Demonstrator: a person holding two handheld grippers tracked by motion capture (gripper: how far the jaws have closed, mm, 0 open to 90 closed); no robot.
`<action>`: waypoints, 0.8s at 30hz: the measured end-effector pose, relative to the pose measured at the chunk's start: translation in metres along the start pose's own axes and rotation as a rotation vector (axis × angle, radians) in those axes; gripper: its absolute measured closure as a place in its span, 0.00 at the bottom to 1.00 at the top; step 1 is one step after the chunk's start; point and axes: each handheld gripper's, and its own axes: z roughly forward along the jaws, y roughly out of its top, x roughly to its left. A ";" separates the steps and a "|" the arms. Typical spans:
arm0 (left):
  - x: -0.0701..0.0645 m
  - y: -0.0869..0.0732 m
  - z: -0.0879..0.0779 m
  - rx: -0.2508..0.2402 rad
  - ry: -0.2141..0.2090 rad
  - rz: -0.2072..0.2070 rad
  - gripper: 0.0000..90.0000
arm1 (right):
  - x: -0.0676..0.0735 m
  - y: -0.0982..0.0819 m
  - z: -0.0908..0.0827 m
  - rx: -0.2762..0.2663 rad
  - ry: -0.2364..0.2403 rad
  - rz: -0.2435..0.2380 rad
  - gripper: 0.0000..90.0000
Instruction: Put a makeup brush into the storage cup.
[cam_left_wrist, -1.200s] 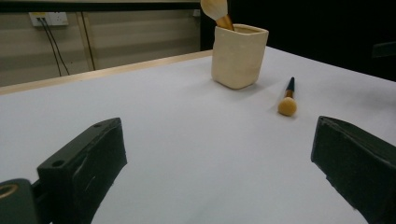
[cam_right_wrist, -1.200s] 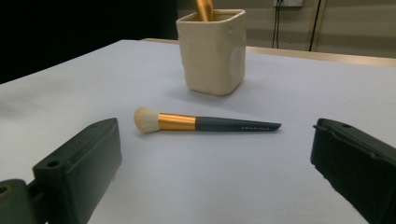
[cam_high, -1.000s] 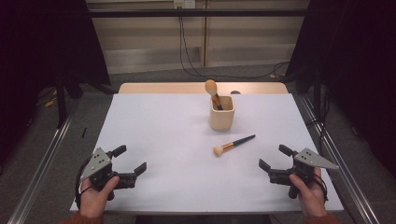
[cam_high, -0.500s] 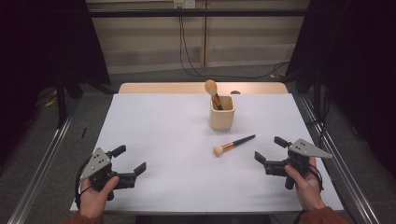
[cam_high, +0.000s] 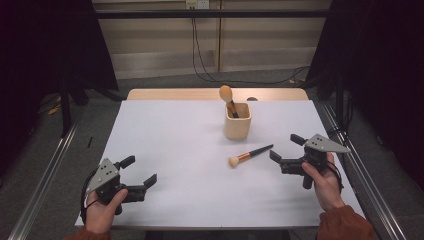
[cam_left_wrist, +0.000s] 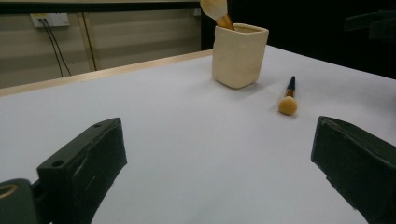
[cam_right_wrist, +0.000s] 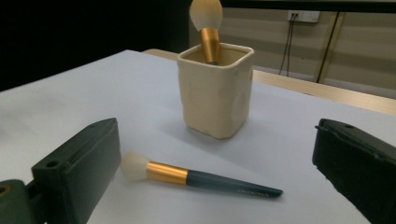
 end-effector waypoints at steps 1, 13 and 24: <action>0.000 0.000 0.000 0.002 0.000 0.000 0.03 | 0.000 0.000 0.003 0.002 -0.002 -0.009 0.00; 0.000 0.000 0.001 0.005 0.000 -0.001 0.03 | 0.000 0.009 0.032 0.021 0.016 -0.052 0.00; 0.000 -0.001 0.001 0.009 -0.002 -0.001 0.03 | 0.001 0.016 0.055 0.065 0.040 -0.057 0.01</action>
